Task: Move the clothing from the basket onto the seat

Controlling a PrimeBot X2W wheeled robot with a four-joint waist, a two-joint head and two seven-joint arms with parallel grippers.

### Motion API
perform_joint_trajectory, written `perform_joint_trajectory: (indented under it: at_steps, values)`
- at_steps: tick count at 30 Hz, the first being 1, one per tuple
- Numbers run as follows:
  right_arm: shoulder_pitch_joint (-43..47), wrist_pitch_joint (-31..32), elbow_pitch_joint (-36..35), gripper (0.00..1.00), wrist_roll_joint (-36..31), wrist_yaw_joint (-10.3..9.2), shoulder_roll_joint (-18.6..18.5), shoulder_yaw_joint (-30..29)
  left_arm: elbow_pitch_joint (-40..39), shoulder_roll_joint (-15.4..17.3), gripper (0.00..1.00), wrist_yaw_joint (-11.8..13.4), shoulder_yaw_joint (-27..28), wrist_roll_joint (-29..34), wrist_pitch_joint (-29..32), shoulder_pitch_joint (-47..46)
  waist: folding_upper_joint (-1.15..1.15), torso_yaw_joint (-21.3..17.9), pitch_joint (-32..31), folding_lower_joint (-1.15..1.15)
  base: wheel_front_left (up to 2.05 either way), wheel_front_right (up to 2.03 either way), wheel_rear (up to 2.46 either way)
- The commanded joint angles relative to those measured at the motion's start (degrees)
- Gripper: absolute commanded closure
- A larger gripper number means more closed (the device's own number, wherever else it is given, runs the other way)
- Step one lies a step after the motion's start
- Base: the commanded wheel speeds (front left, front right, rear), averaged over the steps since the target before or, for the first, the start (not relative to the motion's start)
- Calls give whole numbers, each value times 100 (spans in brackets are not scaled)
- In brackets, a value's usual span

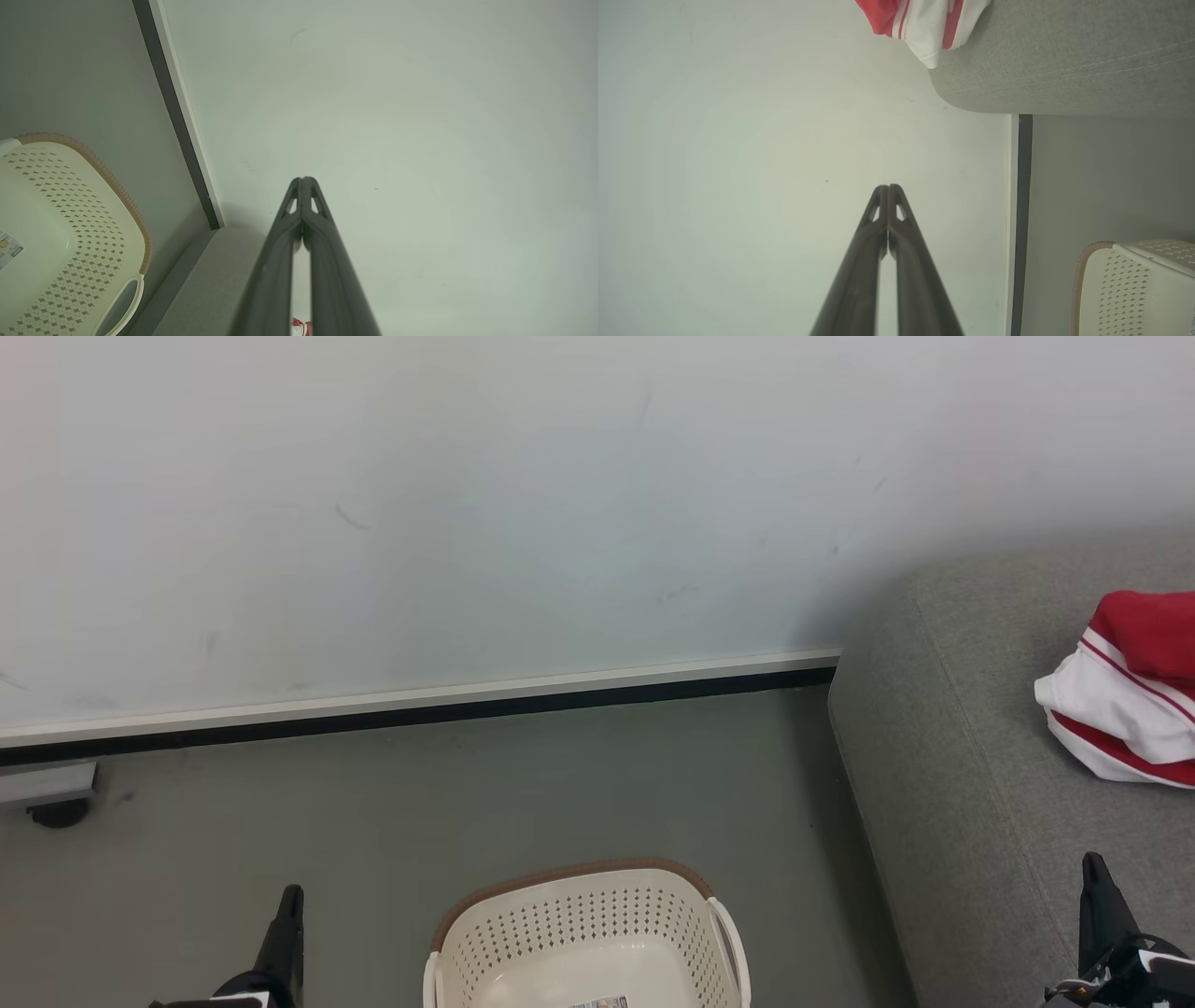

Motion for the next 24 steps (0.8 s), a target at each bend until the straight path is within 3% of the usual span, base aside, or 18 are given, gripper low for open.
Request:
perform_joint_trajectory:
  at_steps: [1, 24]
  values:
    - [28, -20, -14, 100, 60, 2, -39, 20, 9, -2, 100, -32, 15, -17, 9, -6, 0, 0, 0, 0, 0, 0, 0]
    - [30, -40, -22, 100, 67, 2, -62, 44, 8, -2, 100, -32, 14, -18, 8, -6, 0, 0, 0, 0, 0, 0, 0]
